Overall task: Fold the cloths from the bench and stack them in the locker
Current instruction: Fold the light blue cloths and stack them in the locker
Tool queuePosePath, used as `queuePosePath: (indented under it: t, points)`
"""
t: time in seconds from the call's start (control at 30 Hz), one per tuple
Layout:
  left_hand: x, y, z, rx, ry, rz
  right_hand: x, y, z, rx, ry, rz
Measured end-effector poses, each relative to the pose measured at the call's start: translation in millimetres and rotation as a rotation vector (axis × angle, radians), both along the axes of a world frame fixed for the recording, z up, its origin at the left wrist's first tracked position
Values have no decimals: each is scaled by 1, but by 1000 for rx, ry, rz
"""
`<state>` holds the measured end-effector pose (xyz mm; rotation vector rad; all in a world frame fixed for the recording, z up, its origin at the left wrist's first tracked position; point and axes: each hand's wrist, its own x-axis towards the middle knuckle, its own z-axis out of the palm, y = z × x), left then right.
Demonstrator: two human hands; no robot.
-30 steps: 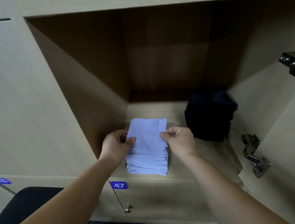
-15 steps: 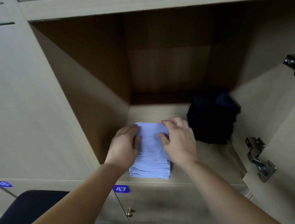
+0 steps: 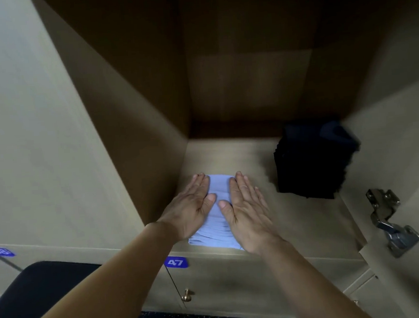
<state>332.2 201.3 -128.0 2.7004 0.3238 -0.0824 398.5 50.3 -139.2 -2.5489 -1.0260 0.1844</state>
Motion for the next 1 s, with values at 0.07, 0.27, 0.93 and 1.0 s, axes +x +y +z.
queuePosePath:
  t: [0.07,0.27,0.93,1.0]
  points:
    - [-2,0,1,29,-25,5,1,1,0,-13,-11,1]
    - [-29,-10,12,91,-162,11,1,-9,22,-43,-102,-14]
    - [-325,-52,132,340,-107,437,-219,-34,147,72,-202,147]
    - [-362,-54,132,337,-104,502,-249,-28,148,82,-223,210]
